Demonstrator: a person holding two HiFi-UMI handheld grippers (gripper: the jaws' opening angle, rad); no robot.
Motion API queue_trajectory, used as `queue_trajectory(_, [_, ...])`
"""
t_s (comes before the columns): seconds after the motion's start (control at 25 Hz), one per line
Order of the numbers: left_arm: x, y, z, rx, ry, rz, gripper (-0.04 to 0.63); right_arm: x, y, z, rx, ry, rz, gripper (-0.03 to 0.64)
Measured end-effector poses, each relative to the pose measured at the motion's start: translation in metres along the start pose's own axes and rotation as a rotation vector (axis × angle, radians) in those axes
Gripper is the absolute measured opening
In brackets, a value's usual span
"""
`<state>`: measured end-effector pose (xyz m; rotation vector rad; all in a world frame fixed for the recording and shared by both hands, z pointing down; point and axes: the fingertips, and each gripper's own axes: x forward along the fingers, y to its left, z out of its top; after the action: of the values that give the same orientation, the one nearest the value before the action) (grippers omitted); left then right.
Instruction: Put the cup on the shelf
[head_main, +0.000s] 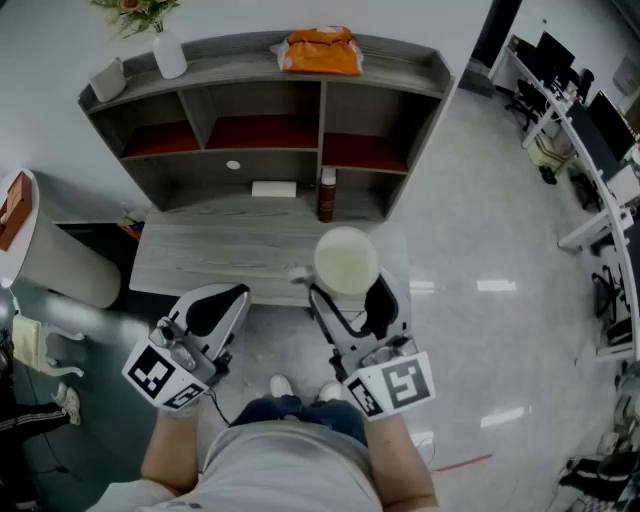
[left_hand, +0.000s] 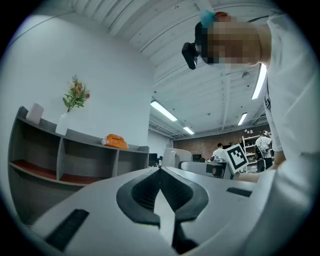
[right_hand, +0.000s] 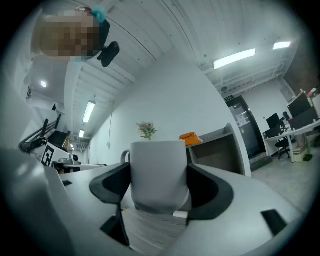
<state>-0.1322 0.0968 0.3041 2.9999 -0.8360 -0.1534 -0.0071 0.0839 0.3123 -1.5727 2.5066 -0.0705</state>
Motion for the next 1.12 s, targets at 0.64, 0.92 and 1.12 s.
queue_trajectory(0.64, [-0.021, 0.046, -0.011, -0.056, -0.008, -0.072, 0.017, 0.025, 0.013, -0.014, 0.007, 0.000, -0.105, 0.353])
queue_trajectory(0.92, [-0.002, 0.062, -0.022, -0.090, 0.007, -0.091, 0.017, 0.036, -0.007, -0.022, 0.024, 0.005, -0.138, 0.351])
queue_trajectory(1.12, [0.023, 0.069, -0.025, -0.092, 0.004, -0.083, 0.017, 0.048, -0.035, -0.025, 0.041, 0.006, -0.122, 0.353])
